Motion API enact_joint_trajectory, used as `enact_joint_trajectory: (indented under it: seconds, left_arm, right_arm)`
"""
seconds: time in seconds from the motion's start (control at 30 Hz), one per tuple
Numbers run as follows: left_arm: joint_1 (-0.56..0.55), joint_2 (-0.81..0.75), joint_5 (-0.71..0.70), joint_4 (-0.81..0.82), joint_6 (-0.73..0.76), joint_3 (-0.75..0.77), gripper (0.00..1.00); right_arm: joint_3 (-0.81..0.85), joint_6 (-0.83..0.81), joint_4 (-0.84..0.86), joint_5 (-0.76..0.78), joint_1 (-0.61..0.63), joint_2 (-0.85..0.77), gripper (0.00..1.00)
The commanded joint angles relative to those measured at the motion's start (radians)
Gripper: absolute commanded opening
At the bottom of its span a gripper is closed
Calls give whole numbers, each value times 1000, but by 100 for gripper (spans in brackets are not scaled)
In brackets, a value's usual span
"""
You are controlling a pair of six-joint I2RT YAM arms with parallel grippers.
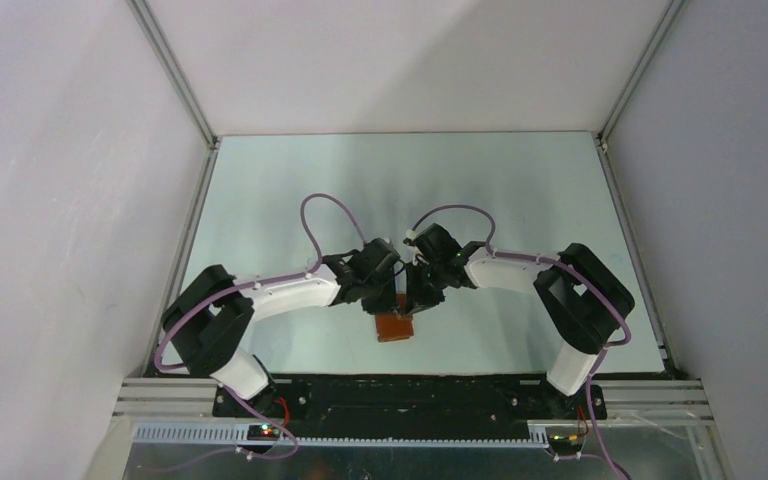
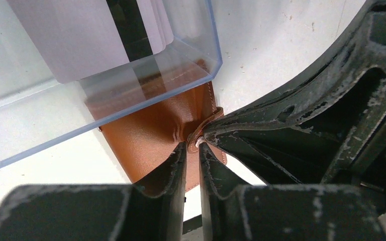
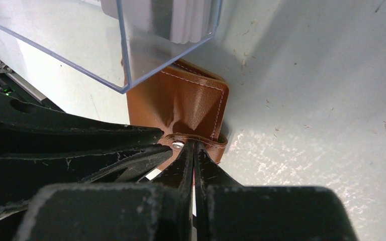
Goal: Put the credit cards into the card holder
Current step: Close the card holder at the center of the board.
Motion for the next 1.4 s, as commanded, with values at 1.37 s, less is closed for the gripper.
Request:
enact_joint_trajectory:
  seconds: [1.37]
  left_arm:
    - [14, -66, -4, 78, 35, -44, 0]
  right_arm:
    - [6, -9, 25, 1, -4, -58, 0]
